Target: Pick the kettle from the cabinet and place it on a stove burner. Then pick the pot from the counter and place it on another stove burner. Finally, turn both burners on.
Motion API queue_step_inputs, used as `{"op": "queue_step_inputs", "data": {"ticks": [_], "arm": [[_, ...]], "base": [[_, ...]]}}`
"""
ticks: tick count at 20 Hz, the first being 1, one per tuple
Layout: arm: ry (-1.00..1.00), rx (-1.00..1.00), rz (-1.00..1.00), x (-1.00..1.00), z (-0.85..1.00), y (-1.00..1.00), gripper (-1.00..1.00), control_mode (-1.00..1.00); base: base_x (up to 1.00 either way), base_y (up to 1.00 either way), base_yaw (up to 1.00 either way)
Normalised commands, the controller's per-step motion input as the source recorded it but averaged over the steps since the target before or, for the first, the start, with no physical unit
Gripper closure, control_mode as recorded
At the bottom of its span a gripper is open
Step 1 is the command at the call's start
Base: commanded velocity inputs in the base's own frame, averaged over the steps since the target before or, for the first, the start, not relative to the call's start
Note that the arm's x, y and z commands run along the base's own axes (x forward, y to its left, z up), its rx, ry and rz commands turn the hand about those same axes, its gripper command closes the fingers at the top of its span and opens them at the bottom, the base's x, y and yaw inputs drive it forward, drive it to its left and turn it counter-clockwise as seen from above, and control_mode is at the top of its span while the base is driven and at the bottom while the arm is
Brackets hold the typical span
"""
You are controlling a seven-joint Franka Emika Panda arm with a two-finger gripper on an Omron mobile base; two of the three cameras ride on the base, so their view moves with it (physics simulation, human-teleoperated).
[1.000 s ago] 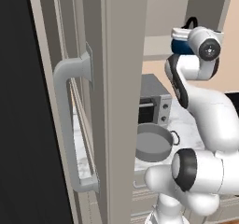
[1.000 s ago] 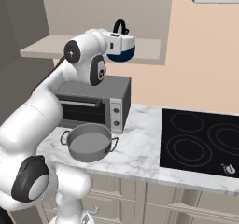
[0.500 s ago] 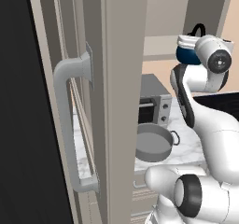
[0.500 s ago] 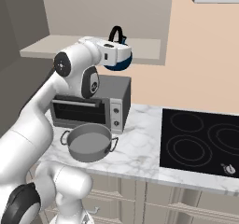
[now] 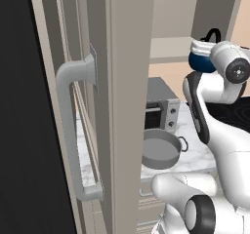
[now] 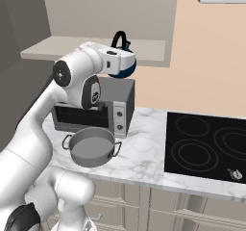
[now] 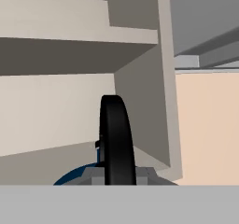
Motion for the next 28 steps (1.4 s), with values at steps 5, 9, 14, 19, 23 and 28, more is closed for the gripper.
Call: {"op": "queue_step_inputs", "data": {"ticks": [5, 9, 14, 19, 23, 28], "arm": [[-0.07, 0.0, -0.01, -0.15, 0.0, 0.0, 1.0, -1.0], [-0.09, 0.0, -0.03, -0.29, 0.0, 0.0, 1.0, -1.0], [-0.01, 0.0, -0.02, -0.14, -0.02, 0.0, 1.0, 1.0], [0.0, 0.0, 0.0, 0.0, 0.0, 0.0, 1.0, 1.0], [0.0, 0.0, 0.0, 0.0, 0.0, 0.0, 1.0, 1.0], [0.0, 0.0, 0.0, 0.0, 0.0, 0.0, 1.0, 1.0]], "base": [[0.0, 0.0, 0.0], [0.0, 0.0, 0.0], [-0.11, -0.01, -0.01], [-0.43, -0.18, -0.06], [-0.32, -0.33, -0.05], [-0.15, -0.51, -0.05]]}}
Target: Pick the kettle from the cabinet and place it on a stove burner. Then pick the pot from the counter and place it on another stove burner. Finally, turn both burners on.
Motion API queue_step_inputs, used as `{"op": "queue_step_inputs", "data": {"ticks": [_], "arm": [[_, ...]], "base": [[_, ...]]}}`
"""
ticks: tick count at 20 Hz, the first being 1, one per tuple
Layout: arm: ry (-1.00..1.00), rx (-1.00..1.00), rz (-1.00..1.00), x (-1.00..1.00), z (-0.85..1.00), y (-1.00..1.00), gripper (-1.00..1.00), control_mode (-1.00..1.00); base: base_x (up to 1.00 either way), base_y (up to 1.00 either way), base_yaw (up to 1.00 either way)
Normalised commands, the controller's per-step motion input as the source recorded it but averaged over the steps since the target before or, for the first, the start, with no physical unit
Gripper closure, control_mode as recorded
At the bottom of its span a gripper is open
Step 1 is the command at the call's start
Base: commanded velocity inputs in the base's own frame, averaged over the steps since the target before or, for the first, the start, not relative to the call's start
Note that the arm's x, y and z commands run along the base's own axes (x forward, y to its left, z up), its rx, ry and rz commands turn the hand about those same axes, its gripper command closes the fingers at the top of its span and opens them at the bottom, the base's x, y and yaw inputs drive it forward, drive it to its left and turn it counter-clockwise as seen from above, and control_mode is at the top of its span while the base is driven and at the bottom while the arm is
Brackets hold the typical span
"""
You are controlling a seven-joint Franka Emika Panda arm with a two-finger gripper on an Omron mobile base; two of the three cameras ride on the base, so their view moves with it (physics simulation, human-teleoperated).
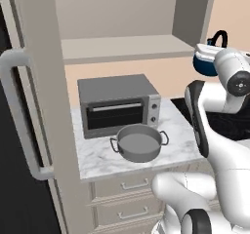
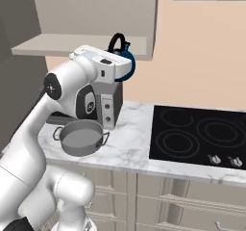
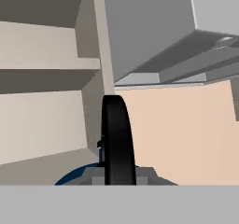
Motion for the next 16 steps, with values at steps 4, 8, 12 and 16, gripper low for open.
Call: {"op": "queue_step_inputs", "data": {"ticks": [4, 8, 12, 16], "arm": [[0.0, 0.0, 0.0, 0.0, 0.0, 0.0, 1.0, 1.0], [0.0, 0.0, 0.0, 0.0, 0.0, 0.0, 1.0, 1.0], [0.0, 0.0, 0.0, 0.0, 0.0, 0.0, 1.0, 1.0], [0.0, 0.0, 0.0, 0.0, 0.0, 0.0, 1.0, 1.0]], "base": [[-0.05, -0.55, -0.03], [-0.06, -0.53, -0.01], [-0.01, -0.52, 0.0], [0.0, -0.45, 0.0]]}}
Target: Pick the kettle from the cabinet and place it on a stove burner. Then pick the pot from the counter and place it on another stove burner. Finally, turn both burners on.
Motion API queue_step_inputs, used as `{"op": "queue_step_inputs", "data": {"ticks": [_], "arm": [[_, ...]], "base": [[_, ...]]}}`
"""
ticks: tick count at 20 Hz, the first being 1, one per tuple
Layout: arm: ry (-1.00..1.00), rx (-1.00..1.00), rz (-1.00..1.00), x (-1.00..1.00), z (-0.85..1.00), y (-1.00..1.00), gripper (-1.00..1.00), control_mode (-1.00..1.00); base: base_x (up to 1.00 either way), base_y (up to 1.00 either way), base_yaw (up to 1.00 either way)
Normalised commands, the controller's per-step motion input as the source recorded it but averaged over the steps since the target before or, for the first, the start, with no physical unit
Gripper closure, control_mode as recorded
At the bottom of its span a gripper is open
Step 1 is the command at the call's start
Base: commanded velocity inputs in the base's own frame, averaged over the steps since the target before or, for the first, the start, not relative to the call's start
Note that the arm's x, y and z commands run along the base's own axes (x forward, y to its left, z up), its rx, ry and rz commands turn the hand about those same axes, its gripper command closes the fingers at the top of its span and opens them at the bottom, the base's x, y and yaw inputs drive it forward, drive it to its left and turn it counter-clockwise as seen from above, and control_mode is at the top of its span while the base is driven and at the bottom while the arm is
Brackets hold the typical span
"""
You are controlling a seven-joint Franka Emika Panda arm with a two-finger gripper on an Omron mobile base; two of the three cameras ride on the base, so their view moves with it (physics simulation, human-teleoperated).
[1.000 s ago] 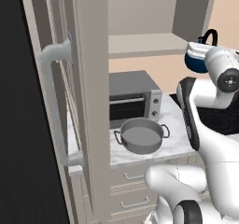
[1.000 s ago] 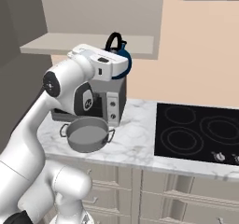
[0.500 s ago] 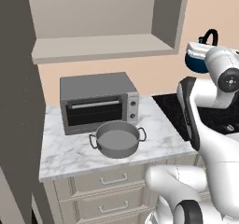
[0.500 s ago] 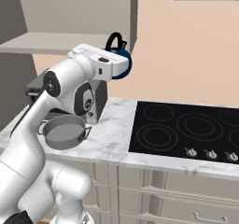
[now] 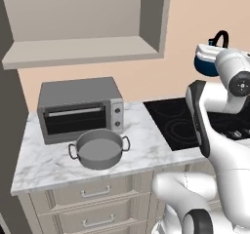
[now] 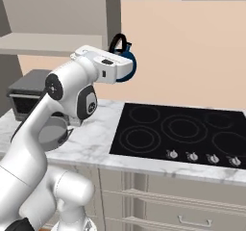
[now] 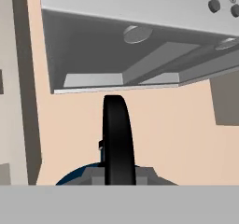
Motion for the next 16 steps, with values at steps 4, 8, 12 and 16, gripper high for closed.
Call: {"op": "queue_step_inputs", "data": {"ticks": [4, 8, 12, 16], "arm": [[0.0, 0.0, 0.0, 0.0, 0.0, 0.0, 1.0, 1.0], [0.0, 0.0, 0.0, 0.0, 0.0, 0.0, 1.0, 1.0], [0.0, 0.0, 0.0, 0.0, 0.0, 0.0, 1.0, 1.0], [0.0, 0.0, 0.0, 0.0, 0.0, 0.0, 1.0, 1.0]], "base": [[0.0, -0.43, 0.02], [0.0, -0.51, 0.08], [0.0, -0.45, 0.08], [0.02, -0.27, 0.05]]}}
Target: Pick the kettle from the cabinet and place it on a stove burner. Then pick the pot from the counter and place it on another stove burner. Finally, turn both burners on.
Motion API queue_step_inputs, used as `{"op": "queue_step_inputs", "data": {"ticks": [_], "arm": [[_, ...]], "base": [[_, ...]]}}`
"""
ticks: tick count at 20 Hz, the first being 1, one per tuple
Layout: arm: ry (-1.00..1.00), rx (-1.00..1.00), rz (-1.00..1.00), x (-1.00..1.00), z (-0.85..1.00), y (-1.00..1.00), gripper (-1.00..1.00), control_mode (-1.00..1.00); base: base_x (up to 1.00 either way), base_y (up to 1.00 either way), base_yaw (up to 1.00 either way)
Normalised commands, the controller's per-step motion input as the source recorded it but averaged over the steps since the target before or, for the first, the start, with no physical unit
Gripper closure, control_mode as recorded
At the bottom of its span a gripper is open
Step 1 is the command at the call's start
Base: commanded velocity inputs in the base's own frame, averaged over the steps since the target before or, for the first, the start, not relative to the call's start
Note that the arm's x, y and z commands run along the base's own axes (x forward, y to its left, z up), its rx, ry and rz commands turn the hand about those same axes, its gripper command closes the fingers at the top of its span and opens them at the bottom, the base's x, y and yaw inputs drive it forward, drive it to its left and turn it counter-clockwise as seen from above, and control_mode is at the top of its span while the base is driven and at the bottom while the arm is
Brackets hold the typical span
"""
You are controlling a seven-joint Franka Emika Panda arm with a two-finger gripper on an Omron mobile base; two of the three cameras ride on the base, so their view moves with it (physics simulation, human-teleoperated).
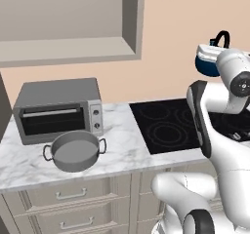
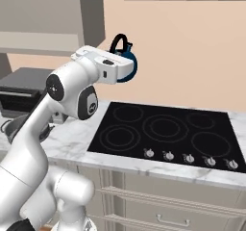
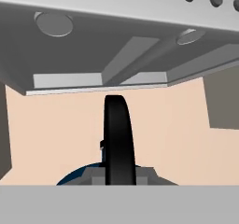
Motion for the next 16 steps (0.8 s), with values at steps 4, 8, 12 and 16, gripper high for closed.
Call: {"op": "queue_step_inputs", "data": {"ticks": [4, 8, 12, 16], "arm": [[0.0, 0.0, 0.0, 0.0, 0.0, 0.0, 1.0, 1.0], [0.0, 0.0, 0.0, 0.0, 0.0, 0.0, 1.0, 1.0], [0.0, 0.0, 0.0, 0.0, 0.0, 0.0, 1.0, 1.0], [0.0, 0.0, 0.0, 0.0, 0.0, 0.0, 1.0, 1.0]], "base": [[0.01, -0.15, 0.08], [0.01, -0.24, 0.09], [0.0, -0.23, 0.08], [0.01, -0.34, 0.05]]}}
